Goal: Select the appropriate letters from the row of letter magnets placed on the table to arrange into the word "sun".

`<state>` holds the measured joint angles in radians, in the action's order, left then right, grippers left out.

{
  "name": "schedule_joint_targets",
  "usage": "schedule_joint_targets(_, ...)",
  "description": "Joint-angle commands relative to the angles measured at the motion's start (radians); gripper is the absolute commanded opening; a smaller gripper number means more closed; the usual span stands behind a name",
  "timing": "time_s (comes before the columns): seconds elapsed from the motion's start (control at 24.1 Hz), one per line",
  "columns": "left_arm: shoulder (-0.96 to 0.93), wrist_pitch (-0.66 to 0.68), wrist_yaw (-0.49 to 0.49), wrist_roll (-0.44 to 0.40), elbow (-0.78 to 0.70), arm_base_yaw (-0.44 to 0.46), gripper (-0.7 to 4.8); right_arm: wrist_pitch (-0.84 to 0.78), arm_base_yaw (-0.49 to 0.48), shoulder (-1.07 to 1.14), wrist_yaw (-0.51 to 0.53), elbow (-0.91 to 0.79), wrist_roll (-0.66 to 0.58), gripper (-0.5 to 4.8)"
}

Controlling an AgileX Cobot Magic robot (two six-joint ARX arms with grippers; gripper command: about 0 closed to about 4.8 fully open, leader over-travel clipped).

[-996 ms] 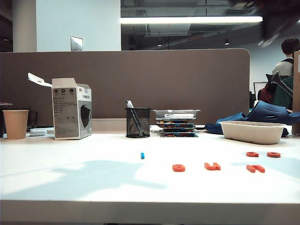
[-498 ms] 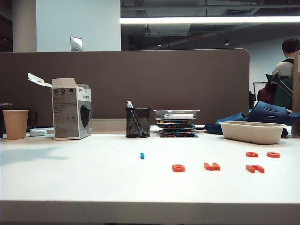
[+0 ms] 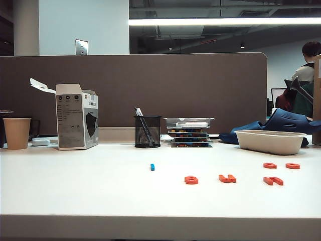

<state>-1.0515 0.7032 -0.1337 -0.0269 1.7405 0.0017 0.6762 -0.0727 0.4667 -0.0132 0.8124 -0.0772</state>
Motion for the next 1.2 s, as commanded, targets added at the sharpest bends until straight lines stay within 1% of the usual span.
schedule_joint_targets(0.04, 0.142, -0.002, 0.021, 0.016, -0.138, 0.000, -0.05, -0.014, 0.000, -0.097, 0.018, -0.048, -0.003, -0.07)
schedule_joint_targets(0.08, 0.227, -0.003, 0.053, 0.046, -0.229, 0.000, -0.05, -0.015, 0.000, -0.148, 0.046, -0.075, -0.001, -0.07)
schedule_joint_targets(0.12, 0.275, -0.001, 0.076, 0.062, -0.280, 0.000, -0.05, -0.014, 0.000, -0.179, 0.061, -0.090, -0.001, -0.07)
schedule_joint_targets(0.17, 0.357, -0.001, 0.109, 0.072, -0.362, 0.000, -0.05, -0.013, 0.000, -0.223, 0.094, -0.116, 0.000, -0.07)
schedule_joint_targets(0.21, 0.450, -0.001, 0.119, 0.072, -0.447, 0.000, -0.05, 0.001, 0.000, -0.264, 0.150, -0.145, -0.001, -0.07)
schedule_joint_targets(0.29, 0.546, -0.002, 0.126, 0.072, -0.528, 0.000, -0.05, 0.024, 0.000, -0.294, 0.211, -0.169, -0.001, -0.07)
schedule_joint_targets(0.33, 0.629, -0.002, 0.135, 0.073, -0.594, 0.000, -0.05, 0.057, 0.000, -0.317, 0.259, -0.183, -0.001, -0.07)
schedule_joint_targets(0.42, 0.758, -0.002, 0.139, 0.073, -0.690, -0.001, -0.05, 0.060, 0.000, -0.336, 0.282, -0.192, -0.002, -0.07)
schedule_joint_targets(0.46, 0.802, -0.003, 0.143, 0.079, -0.724, -0.001, -0.05, 0.060, 0.000, -0.336, 0.276, -0.192, -0.001, -0.08)
schedule_joint_targets(0.54, 0.906, -0.003, 0.169, 0.116, -0.802, -0.001, -0.05, 0.047, 0.005, -0.341, 0.216, -0.193, 0.004, -0.08)
schedule_joint_targets(0.58, 0.959, -0.004, 0.183, 0.137, -0.842, -0.003, -0.05, 0.029, 0.031, -0.351, 0.168, -0.193, 0.005, -0.08)
schedule_joint_targets(0.62, 0.986, -0.003, 0.183, 0.154, -0.864, -0.010, -0.05, 0.019, 0.055, -0.359, 0.155, -0.193, 0.010, -0.08)
schedule_joint_targets(0.66, 1.025, -0.005, 0.183, 0.163, -0.895, -0.026, -0.05, 0.004, 0.102, -0.373, 0.144, -0.192, 0.039, -0.08)
schedule_joint_targets(0.75, 1.048, -0.013, 0.183, 0.169, -0.922, -0.045, -0.05, -0.018, 0.146, -0.395, 0.122, -0.192, 0.092, -0.08)
schedule_joint_targets(0.79, 1.048, 0.003, 0.184, 0.182, -0.929, -0.064, -0.05, -0.044, 0.169, -0.412, 0.091, -0.193, 0.098, -0.08)
schedule_joint_targets(0.95, 1.048, -0.034, 0.182, 0.177, -0.966, -0.079, -0.05, -0.056, 0.179, -0.441, 0.075, -0.212, 0.071, -0.08)
schedule_joint_targets(1.04, 1.048, -0.099, 0.183, 0.177, -1.016, -0.075, -0.05, -0.113, 0.178, -0.469, 0.083, -0.291, 0.071, -0.08)
schedule_joint_targets(1.08, 1.048, -0.171, 0.181, 0.177, -1.067, -0.075, -0.05, -0.177, 0.178, -0.468, 0.084, -0.349, 0.070, -0.08)
schedule_joint_targets(1.2, 1.048, -0.291, 0.182, 0.177, -1.155, -0.075, -0.05, -0.320, 0.179, -0.468, 0.086, -0.435, 0.064, -0.08)
